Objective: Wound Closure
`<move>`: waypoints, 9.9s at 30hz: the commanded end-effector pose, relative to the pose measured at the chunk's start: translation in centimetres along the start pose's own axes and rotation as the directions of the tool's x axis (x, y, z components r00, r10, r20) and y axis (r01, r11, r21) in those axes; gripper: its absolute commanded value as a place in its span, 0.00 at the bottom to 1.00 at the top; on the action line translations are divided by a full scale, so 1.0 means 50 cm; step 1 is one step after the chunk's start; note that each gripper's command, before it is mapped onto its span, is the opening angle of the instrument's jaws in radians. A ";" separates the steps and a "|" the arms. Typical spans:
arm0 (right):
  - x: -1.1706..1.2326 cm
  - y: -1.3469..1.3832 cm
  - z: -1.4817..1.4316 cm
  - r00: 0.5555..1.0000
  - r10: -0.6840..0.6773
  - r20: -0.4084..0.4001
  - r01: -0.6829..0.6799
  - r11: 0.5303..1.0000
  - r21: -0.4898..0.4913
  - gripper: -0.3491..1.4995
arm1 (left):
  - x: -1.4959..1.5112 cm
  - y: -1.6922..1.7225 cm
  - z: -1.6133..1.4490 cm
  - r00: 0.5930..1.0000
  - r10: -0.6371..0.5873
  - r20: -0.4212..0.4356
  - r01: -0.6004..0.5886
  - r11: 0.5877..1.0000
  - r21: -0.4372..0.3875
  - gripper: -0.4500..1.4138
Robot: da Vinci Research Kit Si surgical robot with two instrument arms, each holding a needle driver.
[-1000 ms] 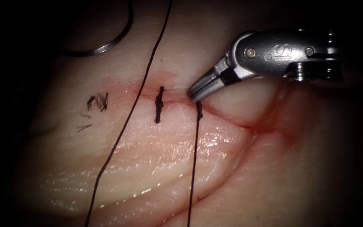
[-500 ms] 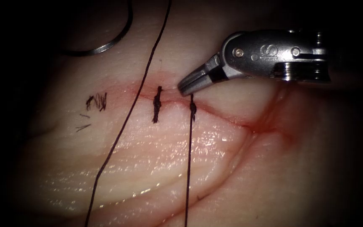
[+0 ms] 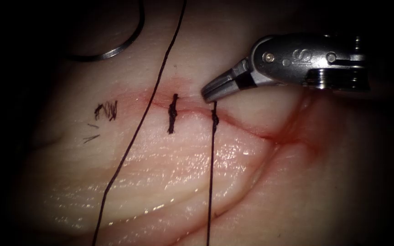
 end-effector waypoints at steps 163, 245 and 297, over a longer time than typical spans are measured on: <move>0.0013 -0.0076 0.0052 0.258 0.768 -0.586 -0.957 0.119 -0.264 0.70 | -0.0131 -0.0499 -0.0151 0.833 0.472 0.288 -0.534 0.822 0.198 0.00; -0.0005 -0.0209 0.0058 0.690 0.421 -0.588 -0.712 0.538 -0.451 0.00 | -0.0146 -0.0844 -0.0646 0.935 0.028 0.353 -0.225 0.816 0.532 0.00; 0.0017 -0.0332 0.0143 0.990 -0.084 -0.111 -0.015 0.733 -0.680 0.00 | 0.0081 -0.1099 -0.0710 0.937 0.116 0.330 -0.316 0.683 0.659 0.00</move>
